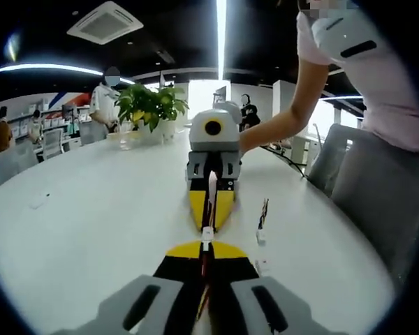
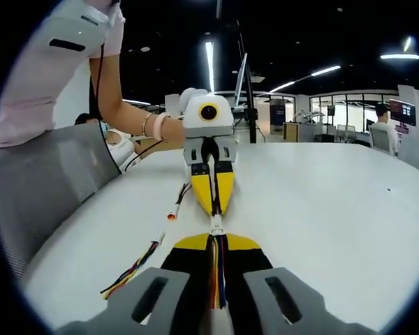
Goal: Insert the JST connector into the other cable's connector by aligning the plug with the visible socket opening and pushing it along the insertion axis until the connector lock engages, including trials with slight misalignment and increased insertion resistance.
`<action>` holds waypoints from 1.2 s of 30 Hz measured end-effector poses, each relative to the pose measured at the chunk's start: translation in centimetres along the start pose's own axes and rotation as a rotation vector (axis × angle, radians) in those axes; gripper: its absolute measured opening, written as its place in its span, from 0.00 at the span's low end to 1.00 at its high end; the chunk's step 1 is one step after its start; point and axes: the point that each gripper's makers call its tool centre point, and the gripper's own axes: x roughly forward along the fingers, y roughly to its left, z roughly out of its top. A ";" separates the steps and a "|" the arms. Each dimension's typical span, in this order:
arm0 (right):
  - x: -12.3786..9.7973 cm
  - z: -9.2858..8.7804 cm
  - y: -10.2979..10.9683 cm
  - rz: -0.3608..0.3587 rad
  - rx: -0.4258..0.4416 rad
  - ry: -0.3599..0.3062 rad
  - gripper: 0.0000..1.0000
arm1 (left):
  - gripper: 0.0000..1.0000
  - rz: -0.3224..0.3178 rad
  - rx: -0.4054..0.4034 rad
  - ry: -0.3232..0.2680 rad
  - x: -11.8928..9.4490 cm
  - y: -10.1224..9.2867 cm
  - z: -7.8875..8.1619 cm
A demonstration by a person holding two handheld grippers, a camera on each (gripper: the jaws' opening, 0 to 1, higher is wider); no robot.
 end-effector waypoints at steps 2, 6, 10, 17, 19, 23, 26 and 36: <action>0.0 0.0 0.0 -0.002 0.004 0.004 0.04 | 0.00 0.010 0.000 0.006 -0.1 0.1 0.0; -0.1 0.1 -0.2 -0.014 0.028 -0.001 0.04 | 0.02 0.026 -0.005 0.016 -0.6 0.2 -0.1; -0.3 0.2 -0.5 -0.023 0.041 -0.007 0.07 | 0.03 0.034 -0.010 0.023 -0.9 0.0 -0.1; -0.6 0.7 -0.5 -0.050 0.053 -0.011 0.12 | 0.09 0.073 -0.020 0.028 -1.5 -0.1 0.1; -0.7 1.1 -0.5 -0.057 0.060 -0.015 0.11 | 0.12 0.080 -0.021 0.032 -1.7 -0.2 0.2; -1.1 2.3 -0.8 -0.101 0.088 -0.056 0.11 | 0.11 0.106 -0.041 0.002 -2.1 -0.2 0.9; -1.5 3.1 -0.6 -0.115 0.082 -0.069 0.09 | 0.12 0.119 -0.043 -0.003 -2.2 -0.2 1.4; -2.0 4.1 1.6 -0.142 0.045 -0.065 0.17 | 0.19 0.133 -0.025 0.013 -2.8 -0.7 0.8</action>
